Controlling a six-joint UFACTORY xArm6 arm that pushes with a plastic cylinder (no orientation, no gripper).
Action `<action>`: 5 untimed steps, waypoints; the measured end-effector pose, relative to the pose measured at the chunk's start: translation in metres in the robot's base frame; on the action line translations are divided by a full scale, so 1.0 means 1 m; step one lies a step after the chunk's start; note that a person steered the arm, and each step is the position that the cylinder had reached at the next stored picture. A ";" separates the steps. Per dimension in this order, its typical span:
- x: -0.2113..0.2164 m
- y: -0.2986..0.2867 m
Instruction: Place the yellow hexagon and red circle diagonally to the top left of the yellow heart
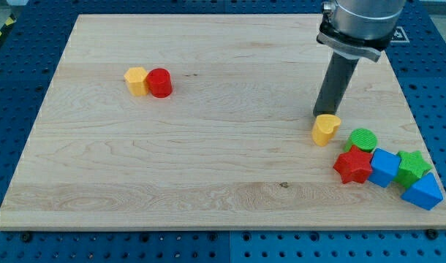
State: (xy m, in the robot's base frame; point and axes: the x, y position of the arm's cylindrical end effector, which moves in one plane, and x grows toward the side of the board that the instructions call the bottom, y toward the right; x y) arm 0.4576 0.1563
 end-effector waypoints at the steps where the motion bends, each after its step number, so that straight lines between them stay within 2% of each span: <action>1: -0.017 0.002; 2: -0.059 -0.038; 4: -0.146 -0.190; 5: -0.154 -0.263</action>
State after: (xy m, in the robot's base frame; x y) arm 0.3032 -0.1070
